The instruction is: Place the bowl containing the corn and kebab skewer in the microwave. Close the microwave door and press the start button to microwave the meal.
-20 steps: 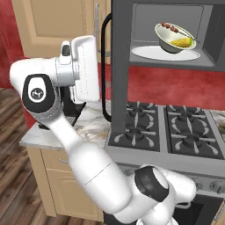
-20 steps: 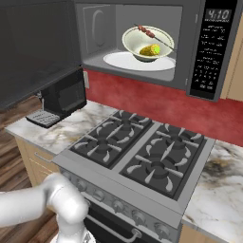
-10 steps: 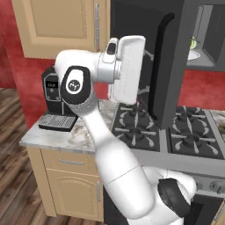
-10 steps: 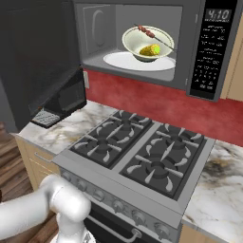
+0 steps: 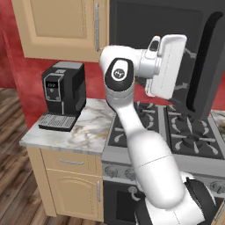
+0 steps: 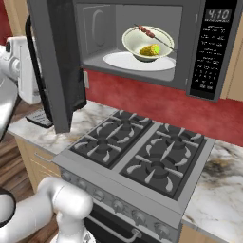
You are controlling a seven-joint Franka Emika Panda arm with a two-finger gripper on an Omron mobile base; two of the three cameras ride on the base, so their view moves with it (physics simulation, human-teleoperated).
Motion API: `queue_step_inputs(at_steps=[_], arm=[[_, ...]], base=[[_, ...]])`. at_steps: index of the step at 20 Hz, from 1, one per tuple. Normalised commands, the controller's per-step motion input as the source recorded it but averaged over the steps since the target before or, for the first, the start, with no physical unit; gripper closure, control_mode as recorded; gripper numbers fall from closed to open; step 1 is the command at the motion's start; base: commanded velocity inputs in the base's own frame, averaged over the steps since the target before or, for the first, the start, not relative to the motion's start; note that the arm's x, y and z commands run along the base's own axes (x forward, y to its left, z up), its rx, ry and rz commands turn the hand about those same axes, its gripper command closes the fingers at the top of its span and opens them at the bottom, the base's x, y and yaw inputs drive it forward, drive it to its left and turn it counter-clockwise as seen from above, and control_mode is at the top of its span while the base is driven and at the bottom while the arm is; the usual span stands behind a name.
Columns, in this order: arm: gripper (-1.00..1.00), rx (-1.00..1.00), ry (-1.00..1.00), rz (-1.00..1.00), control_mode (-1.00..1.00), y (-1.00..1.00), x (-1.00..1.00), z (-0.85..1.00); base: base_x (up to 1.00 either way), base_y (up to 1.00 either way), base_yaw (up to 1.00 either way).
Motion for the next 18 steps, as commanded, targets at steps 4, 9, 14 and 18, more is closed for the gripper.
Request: queue_step_inputs(at_steps=[4,9,14,18], arm=[[-1.0,0.05,0.0,0.0,-1.0,-0.72,0.41,0.0],[-1.0,0.0,0.0,0.0,-1.0,-0.44,0.59,0.0],[-1.0,0.11,-0.03,0.16,-1.0,-0.46,0.65,0.0],[-1.0,0.26,-0.1,0.43,-1.0,-0.63,0.64,0.0]], base=[[0.0,0.0,0.0],[0.0,0.0,0.0],[0.0,0.0,0.0],[0.0,0.0,0.0]])
